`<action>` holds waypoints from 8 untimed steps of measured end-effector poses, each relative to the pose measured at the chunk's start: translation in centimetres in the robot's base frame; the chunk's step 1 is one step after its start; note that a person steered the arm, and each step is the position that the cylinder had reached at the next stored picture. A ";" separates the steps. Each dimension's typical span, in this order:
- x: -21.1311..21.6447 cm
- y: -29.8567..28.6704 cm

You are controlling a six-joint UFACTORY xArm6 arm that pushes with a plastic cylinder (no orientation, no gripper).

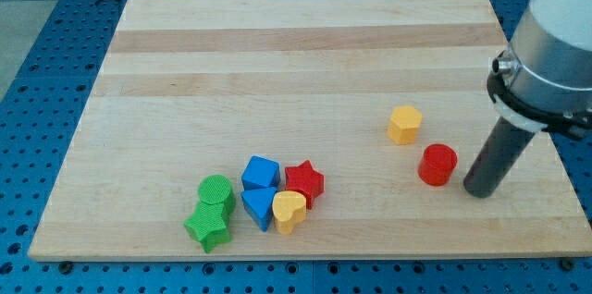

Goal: Push red circle into the group of blocks

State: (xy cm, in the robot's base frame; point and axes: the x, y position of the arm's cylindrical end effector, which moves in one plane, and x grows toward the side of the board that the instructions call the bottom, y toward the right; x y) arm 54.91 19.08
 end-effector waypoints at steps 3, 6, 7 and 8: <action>-1.2 -8.4; -4.0 -6.4; -4.1 -9.7; -4.1 -13.7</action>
State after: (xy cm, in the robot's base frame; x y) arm 50.80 5.41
